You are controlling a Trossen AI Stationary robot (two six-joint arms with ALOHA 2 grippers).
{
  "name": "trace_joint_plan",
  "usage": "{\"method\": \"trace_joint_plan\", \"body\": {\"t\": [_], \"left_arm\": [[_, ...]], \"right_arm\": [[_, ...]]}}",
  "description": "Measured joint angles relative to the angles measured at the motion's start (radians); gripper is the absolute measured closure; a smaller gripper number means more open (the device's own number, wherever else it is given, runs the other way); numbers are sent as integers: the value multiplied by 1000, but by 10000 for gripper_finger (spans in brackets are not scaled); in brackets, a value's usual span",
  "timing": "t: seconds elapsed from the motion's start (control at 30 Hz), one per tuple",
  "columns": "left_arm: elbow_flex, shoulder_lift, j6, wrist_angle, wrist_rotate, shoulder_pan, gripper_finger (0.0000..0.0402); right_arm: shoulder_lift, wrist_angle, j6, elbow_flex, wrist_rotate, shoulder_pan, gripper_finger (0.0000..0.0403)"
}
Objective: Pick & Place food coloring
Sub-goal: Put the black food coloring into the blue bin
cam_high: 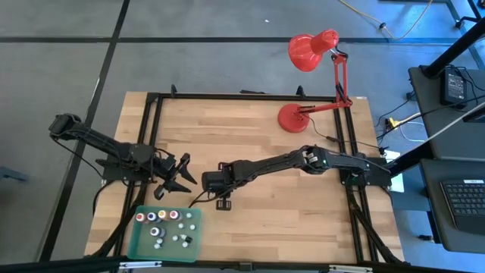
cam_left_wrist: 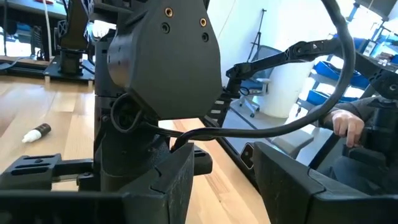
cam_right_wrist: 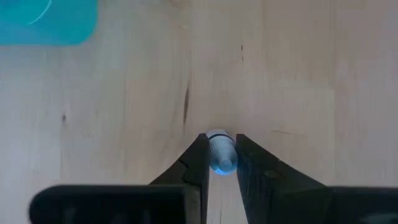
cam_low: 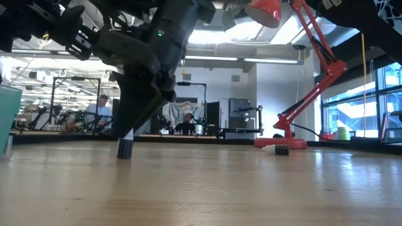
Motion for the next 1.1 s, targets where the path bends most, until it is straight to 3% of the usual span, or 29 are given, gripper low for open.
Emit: {"method": "trace_joint_plan", "body": {"t": [0.2, 0.8, 1.1], "left_arm": [[0, 0, 0, -8, 0, 0, 238], [0, 0, 0, -15, 0, 0, 238], [0, 0, -2, -15, 0, 0, 242]], "right_arm": [[1, -1, 19, 0, -1, 0, 320], [-1, -24, 18, 16, -35, 0, 193], [-17, -303, 21, 45, -35, 3, 176]]}}
